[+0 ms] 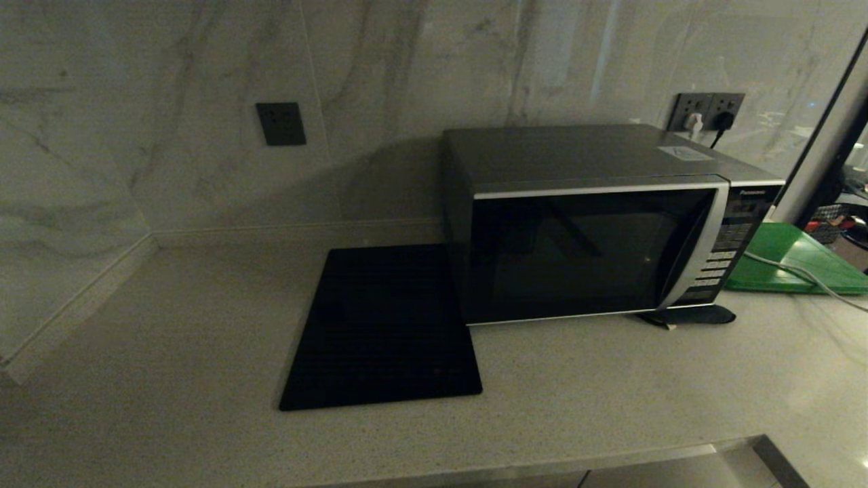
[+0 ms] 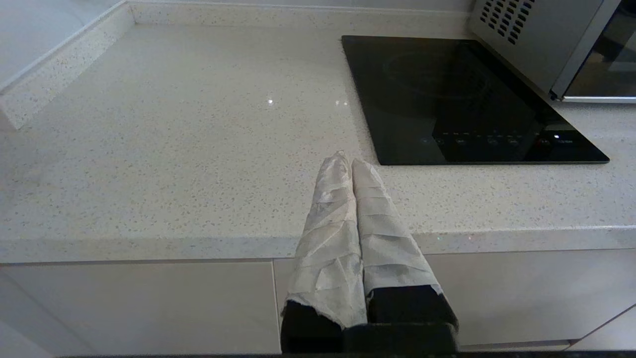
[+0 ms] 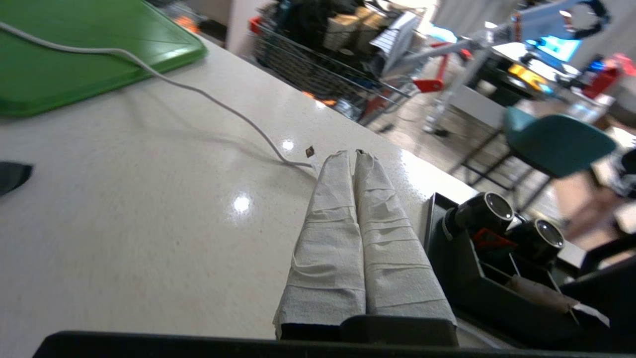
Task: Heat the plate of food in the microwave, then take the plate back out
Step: Open the microwave oven
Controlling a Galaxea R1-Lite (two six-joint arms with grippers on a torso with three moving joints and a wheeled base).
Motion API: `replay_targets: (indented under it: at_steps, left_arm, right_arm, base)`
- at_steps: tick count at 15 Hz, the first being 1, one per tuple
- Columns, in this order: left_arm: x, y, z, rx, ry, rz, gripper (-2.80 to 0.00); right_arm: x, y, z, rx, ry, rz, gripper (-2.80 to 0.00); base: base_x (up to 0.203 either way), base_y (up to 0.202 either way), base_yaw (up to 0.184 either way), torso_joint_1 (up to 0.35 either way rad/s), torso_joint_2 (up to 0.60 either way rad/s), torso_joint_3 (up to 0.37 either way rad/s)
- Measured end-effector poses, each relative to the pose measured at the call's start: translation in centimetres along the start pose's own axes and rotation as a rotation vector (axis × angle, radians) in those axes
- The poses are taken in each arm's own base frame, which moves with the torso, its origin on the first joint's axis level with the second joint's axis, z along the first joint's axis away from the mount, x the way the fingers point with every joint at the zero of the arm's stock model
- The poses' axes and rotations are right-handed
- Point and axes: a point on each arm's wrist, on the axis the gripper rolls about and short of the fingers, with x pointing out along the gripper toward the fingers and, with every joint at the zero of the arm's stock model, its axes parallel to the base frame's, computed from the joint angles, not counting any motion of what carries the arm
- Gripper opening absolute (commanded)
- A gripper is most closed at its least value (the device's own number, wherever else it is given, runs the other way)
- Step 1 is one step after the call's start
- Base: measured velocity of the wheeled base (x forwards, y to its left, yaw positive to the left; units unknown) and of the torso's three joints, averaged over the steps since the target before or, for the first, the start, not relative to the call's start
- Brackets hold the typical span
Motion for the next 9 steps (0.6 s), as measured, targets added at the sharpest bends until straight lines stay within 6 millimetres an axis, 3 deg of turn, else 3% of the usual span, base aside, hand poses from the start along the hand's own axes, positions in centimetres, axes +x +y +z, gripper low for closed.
replay_targets:
  at_steps: [5,9]
  left_arm:
    - [0.0,0.0,0.0,0.0,0.0,-0.001,-2.8]
    - [0.0,0.0,0.0,0.0,0.0,-0.001,-2.8]
  right_arm:
    - [2.2,7.7,0.4,0.005,-0.004,-0.205,-2.8]
    - [2.0,12.3,0.1,-0.039,-0.015,-0.215,-2.8]
  base:
    - [0.0,0.0,0.0,0.0,0.0,0.0]
    - [0.0,0.0,0.0,0.0,0.0,0.0]
